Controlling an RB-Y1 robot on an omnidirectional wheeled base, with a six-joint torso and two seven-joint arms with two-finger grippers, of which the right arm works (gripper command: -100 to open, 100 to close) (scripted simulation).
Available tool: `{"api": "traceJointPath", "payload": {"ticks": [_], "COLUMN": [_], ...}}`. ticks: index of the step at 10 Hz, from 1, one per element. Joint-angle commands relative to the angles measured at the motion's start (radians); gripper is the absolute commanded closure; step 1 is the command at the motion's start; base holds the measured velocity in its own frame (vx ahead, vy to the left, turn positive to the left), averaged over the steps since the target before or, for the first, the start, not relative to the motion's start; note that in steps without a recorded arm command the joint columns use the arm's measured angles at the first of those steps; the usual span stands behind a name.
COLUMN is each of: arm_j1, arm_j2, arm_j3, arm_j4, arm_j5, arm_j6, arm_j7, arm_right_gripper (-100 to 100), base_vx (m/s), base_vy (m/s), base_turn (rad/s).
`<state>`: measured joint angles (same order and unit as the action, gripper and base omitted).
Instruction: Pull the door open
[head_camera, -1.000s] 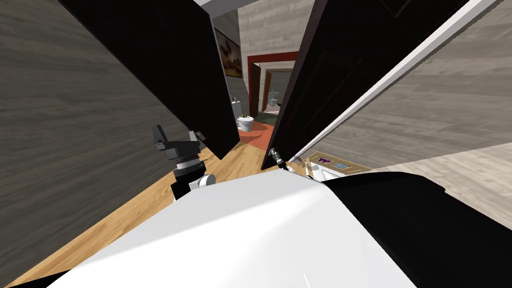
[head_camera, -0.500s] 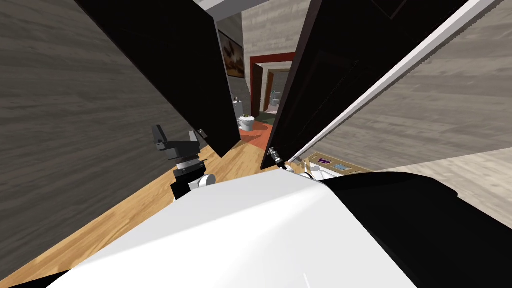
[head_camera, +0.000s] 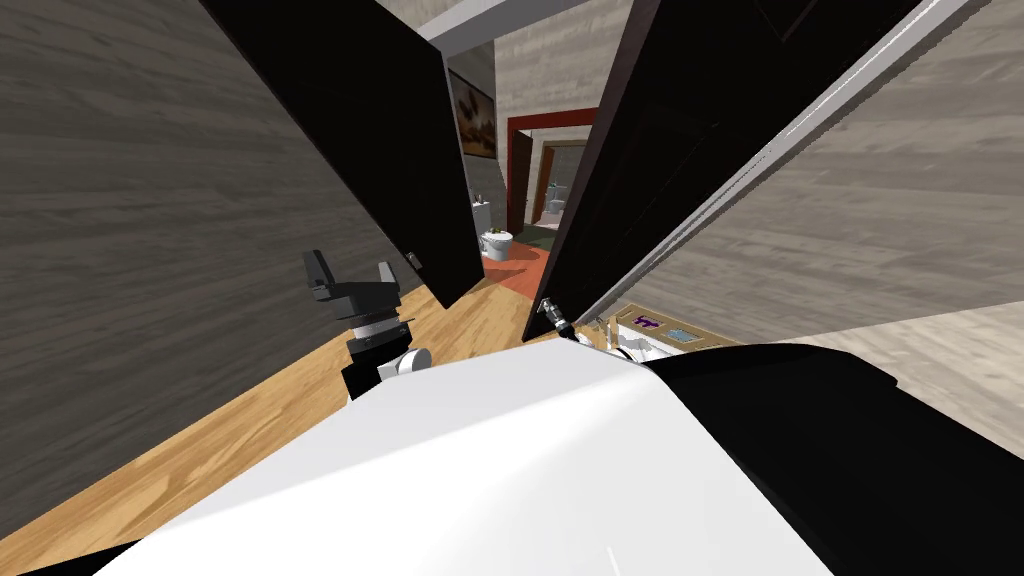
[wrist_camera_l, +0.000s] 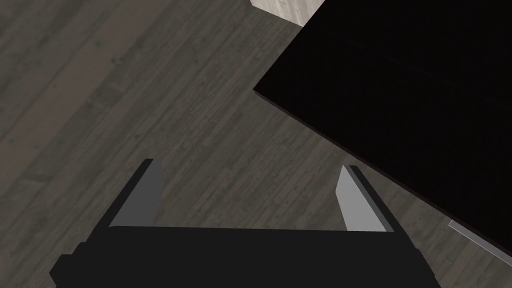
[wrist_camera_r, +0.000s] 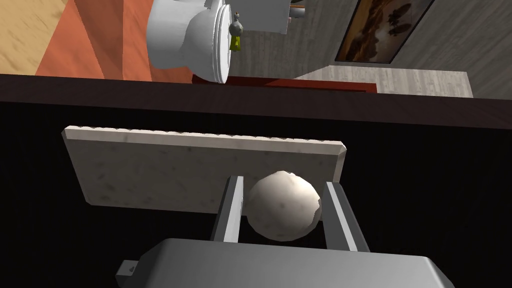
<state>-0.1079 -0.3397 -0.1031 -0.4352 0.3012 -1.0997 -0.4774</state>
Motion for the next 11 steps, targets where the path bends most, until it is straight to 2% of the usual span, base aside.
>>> {"api": "traceJointPath", "payload": {"ticks": [1, 3, 4, 5, 6, 7, 11], "arm_j1": [0.007, 0.018, 0.031, 0.037, 0.028, 0.047, 0.093], "arm_j2": [-0.015, -0.027, -0.041, -0.047, -0.042, -0.049, -0.074], "arm_j3": [0.000, 0.002, 0.004, 0.005, 0.006, 0.012, 0.027], "arm_j4": [0.009, 0.011, 0.014, 0.016, 0.018, 0.018, 0.017], "arm_j5": [0.009, 0.017, 0.028, 0.032, 0.029, 0.042, 0.075], "arm_j6": [-0.031, -0.052, -0.077, -0.087, -0.083, -0.112, -0.194], "arm_j7": [-0.014, -0.026, -0.042, -0.049, -0.043, -0.050, -0.065], "arm_right_gripper": [100, 100, 100, 100, 100, 100, 100], "base_vx": [-0.103, -0.110, -0.139, -0.177, -0.077, -0.036, -0.046], "base_vy": [-0.019, -0.052, -0.091, -0.080, -0.024, -0.005, -0.023], "base_turn": [0.083, 0.082, 0.140, 0.120, 0.021, -0.023, -0.039]}}
